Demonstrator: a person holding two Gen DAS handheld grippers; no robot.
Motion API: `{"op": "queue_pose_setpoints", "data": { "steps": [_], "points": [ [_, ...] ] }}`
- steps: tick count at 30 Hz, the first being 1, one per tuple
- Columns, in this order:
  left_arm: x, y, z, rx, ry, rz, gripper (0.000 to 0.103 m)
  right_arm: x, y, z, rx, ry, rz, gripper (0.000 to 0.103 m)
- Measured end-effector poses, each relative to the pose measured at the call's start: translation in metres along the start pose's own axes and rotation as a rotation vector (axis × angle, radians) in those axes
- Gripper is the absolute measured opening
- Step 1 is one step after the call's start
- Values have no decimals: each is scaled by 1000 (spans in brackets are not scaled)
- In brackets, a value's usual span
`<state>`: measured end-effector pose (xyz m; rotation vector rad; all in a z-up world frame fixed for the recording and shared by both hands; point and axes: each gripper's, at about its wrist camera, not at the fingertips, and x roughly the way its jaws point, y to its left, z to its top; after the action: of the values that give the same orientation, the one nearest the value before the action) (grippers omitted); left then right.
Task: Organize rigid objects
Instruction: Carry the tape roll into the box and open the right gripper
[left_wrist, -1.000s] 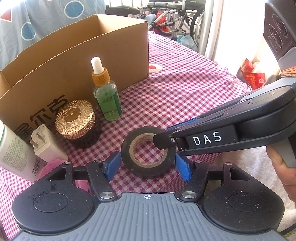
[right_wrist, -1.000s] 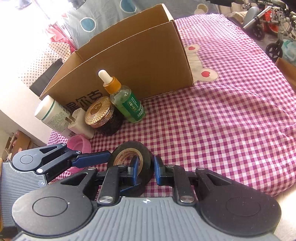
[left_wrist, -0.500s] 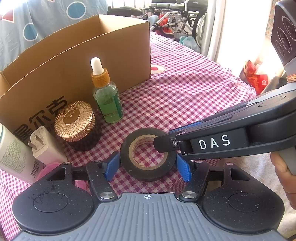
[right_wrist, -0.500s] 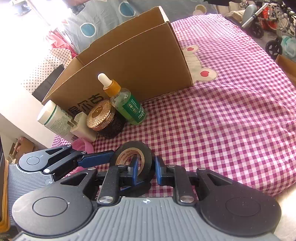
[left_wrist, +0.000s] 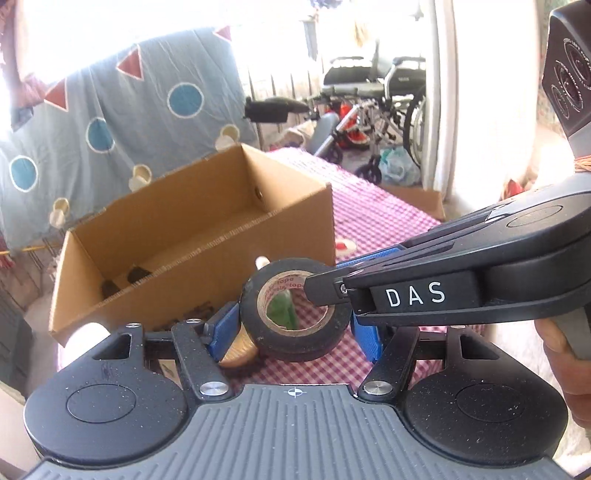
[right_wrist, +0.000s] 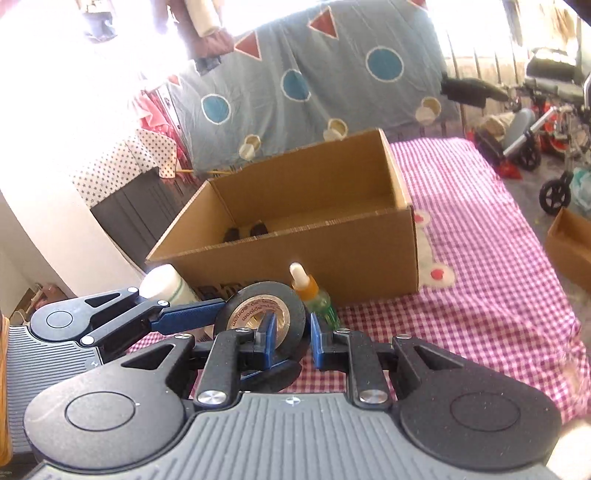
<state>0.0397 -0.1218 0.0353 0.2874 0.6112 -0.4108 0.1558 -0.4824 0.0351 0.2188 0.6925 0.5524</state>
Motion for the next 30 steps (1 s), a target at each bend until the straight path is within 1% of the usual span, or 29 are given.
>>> {"op": "queue_pose_setpoints", "data": {
  "steps": [4,7,9,11,14,17,19,20,22,23,25,27,30],
  "points": [
    [-21,23,24,-24,-82,62,65,-7,24,40,-80,-75,65,22],
    [-29,45,44,-44,-116,111,65,0,42,72,-158,-101,111,22],
    [-27,63,57,-73,-114,129,65,11,52,96,-196,-87,146,22],
    [-23,83,67,-111,-106,127,65,28,58,118,-211,-52,179,22],
    [-4,114,75,-174,-44,103,65,63,65,147,-218,41,219,22],
    [22,147,73,-254,49,57,64,113,64,165,-192,188,238,21],
    [40,161,69,-292,118,34,64,151,59,171,-143,307,256,21],
    [48,166,66,-302,142,23,64,164,57,172,-126,347,259,21],
    [61,172,58,-308,181,8,59,194,48,171,-82,443,283,20],
    [66,176,55,-313,200,-4,59,206,44,170,-55,481,296,20],
    [73,179,51,-313,217,-7,59,227,39,166,-26,537,301,20],
    [78,181,49,-301,235,13,60,244,35,163,-2,576,302,20],
    [80,186,45,-304,239,32,60,262,27,162,39,608,311,20]
  ]
}}
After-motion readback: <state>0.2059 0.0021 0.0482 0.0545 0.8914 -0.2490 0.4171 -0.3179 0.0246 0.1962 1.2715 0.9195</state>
